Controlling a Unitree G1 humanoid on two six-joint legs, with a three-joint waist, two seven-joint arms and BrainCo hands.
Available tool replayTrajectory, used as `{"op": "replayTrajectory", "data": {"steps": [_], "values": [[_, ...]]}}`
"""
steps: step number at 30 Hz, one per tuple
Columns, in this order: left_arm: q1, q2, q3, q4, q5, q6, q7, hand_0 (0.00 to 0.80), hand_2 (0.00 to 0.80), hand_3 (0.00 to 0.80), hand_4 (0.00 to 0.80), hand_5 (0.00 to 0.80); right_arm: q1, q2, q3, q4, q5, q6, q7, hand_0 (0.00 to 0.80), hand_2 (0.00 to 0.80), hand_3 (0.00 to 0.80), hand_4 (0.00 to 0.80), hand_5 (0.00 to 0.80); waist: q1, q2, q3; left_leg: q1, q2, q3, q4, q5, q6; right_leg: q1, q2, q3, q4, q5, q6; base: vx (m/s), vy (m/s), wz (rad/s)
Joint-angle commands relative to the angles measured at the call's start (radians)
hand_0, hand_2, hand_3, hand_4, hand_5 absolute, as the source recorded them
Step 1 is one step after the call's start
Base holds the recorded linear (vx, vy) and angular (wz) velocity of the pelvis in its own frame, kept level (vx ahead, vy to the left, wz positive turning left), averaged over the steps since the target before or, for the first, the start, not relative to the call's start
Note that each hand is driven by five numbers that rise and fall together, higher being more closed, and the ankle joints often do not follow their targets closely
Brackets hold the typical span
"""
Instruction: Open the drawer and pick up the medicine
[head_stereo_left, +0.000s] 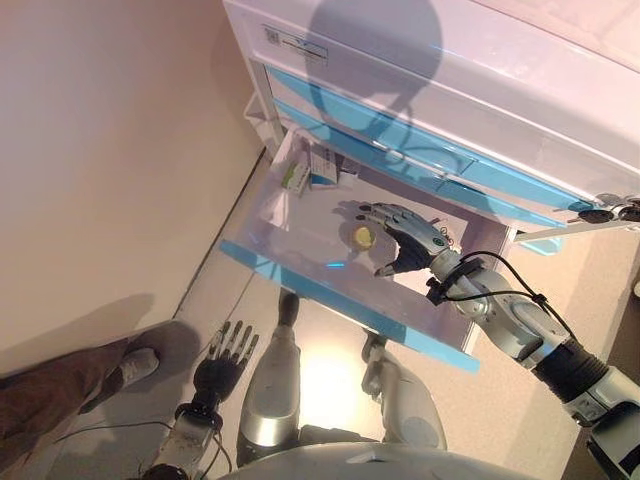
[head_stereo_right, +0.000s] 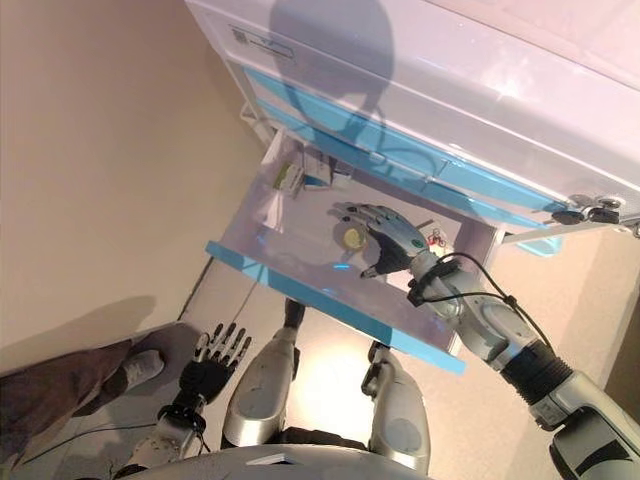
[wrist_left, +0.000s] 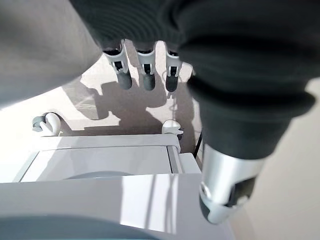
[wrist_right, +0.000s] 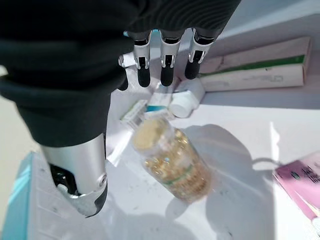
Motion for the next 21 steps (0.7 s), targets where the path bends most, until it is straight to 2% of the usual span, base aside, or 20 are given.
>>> {"op": "replayTrajectory", "data": {"steps": [1,21], "values": [[0.025,0.024,-0.022,-0.015,-0.011,0.001,-0.012,0.000,0.000,0.000,0.000,0.000,-0.038,-0.007,0.048,-0.054,-0.022,-0.029,-0.038,0.000,0.000,0.000,0.000,0.000,-0.007,-0.014,-0.032,-0.084,-0.055,0.034,0.040,0.023,0.056,0.002,-0.038,0.017,0.069,-0.004,0.048,0.000,0.000,0.00],[0.024,0.018,-0.028,-0.020,-0.014,0.013,-0.006,0.000,0.000,0.000,0.000,0.000,-0.086,0.036,0.079,0.078,-0.046,-0.015,-0.066,0.000,0.000,0.000,0.000,0.000,0.002,0.002,-0.022,-0.087,-0.063,0.034,0.043,0.025,0.061,-0.008,-0.046,0.007,0.081,-0.004,0.045,0.001,0.000,0.00]]}}
